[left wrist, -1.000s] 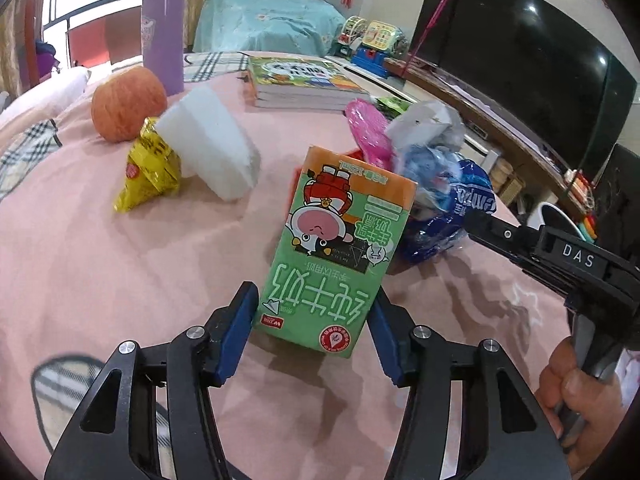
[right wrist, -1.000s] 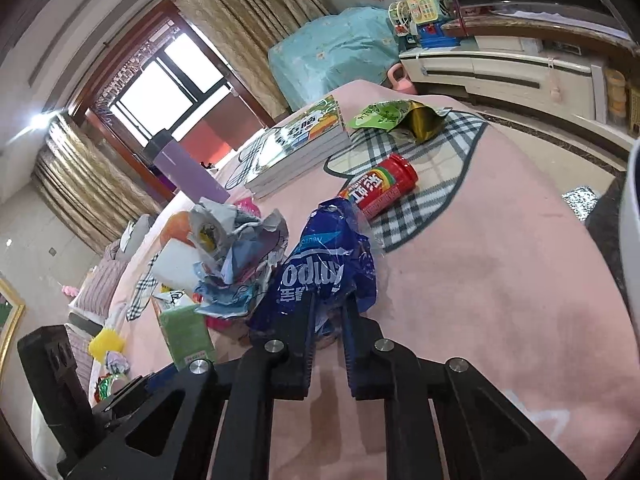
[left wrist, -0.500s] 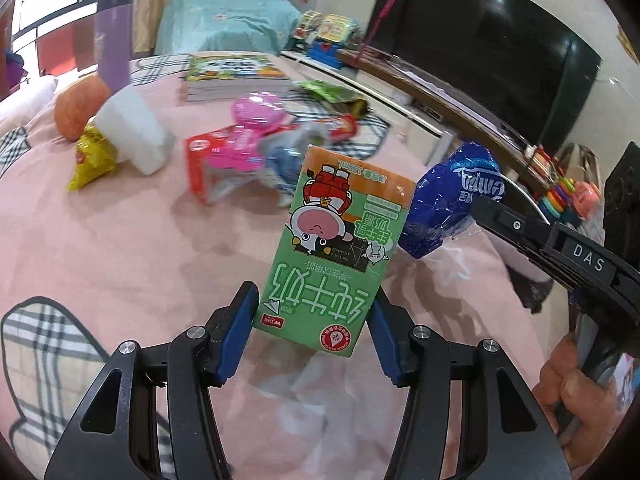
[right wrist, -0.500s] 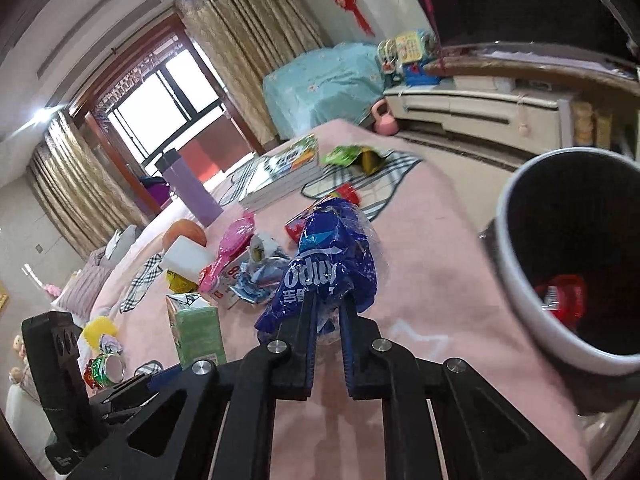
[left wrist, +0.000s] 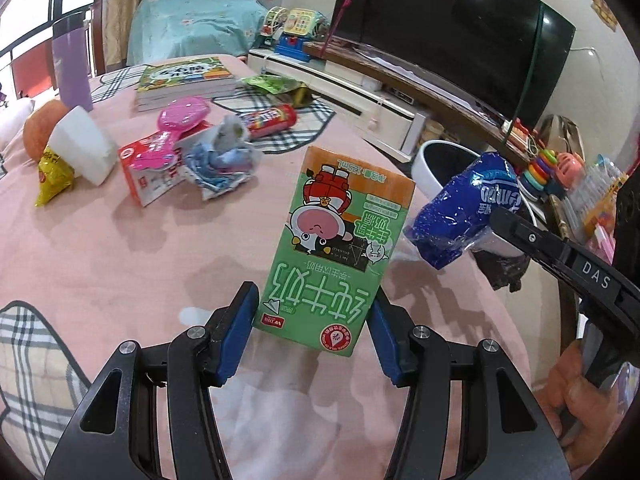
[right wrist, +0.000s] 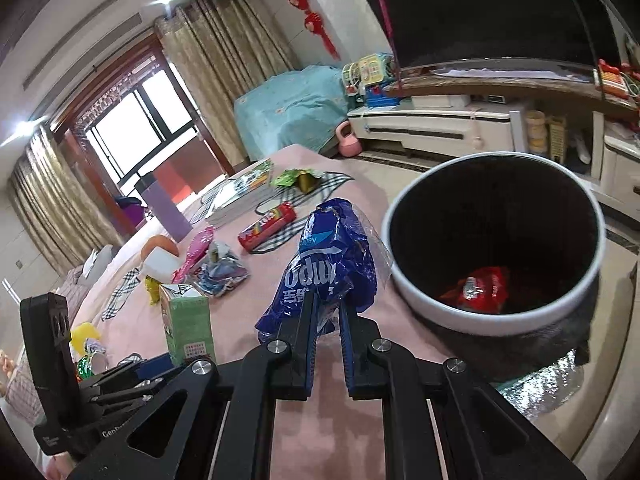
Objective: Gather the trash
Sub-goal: 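Carry the milk carton and blue bag over the black bin and lower them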
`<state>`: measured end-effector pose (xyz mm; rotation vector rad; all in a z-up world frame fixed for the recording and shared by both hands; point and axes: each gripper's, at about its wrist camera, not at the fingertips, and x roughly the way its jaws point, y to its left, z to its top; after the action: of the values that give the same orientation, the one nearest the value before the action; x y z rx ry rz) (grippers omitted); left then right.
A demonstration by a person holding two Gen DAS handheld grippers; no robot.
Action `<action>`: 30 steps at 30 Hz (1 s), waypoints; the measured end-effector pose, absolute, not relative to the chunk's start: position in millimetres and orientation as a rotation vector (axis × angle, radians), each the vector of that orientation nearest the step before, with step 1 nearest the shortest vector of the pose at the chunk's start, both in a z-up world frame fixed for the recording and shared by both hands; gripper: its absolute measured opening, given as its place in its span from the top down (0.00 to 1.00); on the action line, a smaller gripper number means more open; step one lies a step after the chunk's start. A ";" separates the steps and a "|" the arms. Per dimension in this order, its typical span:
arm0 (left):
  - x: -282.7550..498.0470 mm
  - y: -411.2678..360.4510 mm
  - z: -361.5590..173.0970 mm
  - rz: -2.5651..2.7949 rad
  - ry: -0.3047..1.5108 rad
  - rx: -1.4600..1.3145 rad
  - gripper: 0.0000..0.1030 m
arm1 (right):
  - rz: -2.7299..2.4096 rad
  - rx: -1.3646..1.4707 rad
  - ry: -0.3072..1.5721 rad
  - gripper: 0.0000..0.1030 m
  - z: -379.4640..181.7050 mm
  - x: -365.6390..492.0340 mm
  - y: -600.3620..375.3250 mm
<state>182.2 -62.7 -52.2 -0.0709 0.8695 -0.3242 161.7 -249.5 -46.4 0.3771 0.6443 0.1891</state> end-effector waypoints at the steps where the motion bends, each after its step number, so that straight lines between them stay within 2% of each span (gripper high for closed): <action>1: 181.6 -66.0 -51.5 -0.329 0.869 -0.067 0.48 | 0.185 0.380 0.644 0.90 -46.7 161.0 -251.9; 30: 192.7 -181.4 -33.4 -0.484 0.857 0.084 0.48 | 0.038 0.450 0.570 0.90 -42.4 133.2 -335.2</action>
<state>192.7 -181.4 -33.4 0.0836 0.8570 -0.4836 133.2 -335.2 -42.4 0.4502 0.5698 0.0377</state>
